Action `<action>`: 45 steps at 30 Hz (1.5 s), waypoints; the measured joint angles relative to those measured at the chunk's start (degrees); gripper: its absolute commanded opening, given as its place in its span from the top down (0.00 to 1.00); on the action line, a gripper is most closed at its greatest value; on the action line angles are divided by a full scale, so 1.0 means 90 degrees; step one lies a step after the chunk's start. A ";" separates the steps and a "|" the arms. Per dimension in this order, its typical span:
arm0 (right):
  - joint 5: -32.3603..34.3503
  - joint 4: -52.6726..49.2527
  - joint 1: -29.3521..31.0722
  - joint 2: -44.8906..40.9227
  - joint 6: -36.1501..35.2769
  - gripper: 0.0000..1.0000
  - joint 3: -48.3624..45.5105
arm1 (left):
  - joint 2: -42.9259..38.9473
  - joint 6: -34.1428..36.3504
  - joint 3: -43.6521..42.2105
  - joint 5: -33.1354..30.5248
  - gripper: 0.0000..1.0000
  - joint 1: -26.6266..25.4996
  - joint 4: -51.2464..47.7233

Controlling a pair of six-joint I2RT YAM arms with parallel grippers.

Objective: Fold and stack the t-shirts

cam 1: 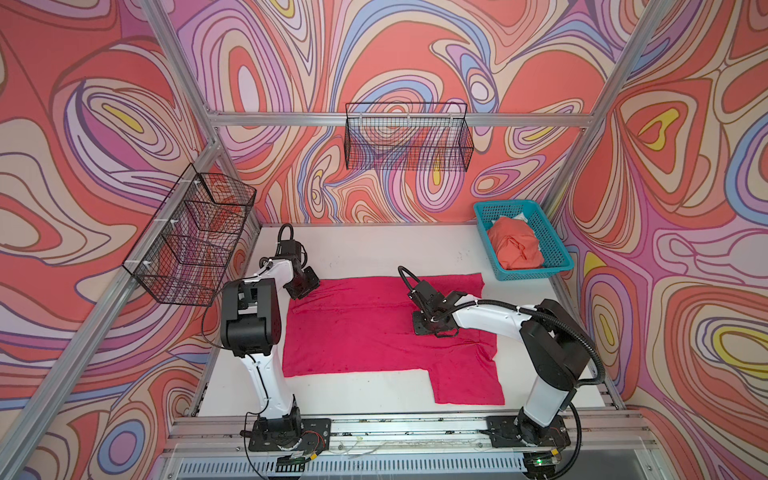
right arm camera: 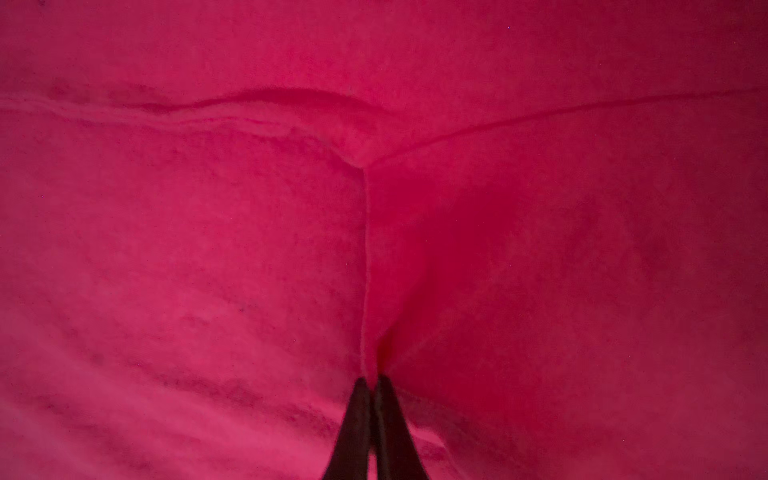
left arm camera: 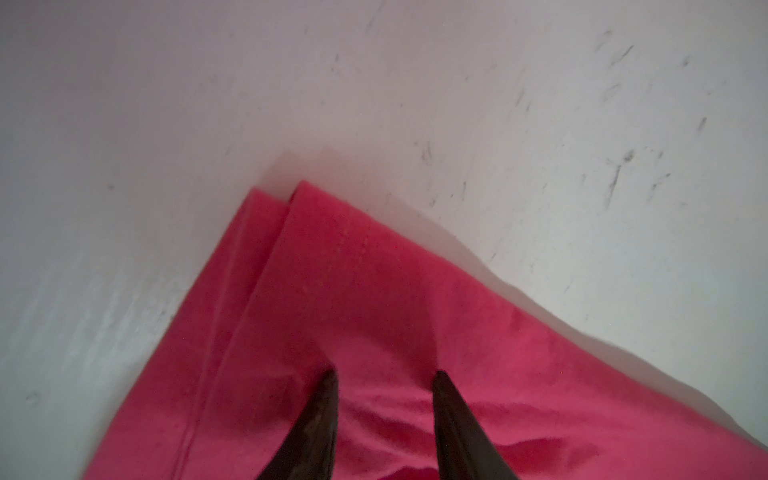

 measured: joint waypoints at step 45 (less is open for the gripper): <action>-0.0223 0.1052 -0.3002 0.1625 -0.0979 0.56 0.1632 | 0.0483 -0.0197 0.0648 0.0597 0.58 -0.0080 -0.0092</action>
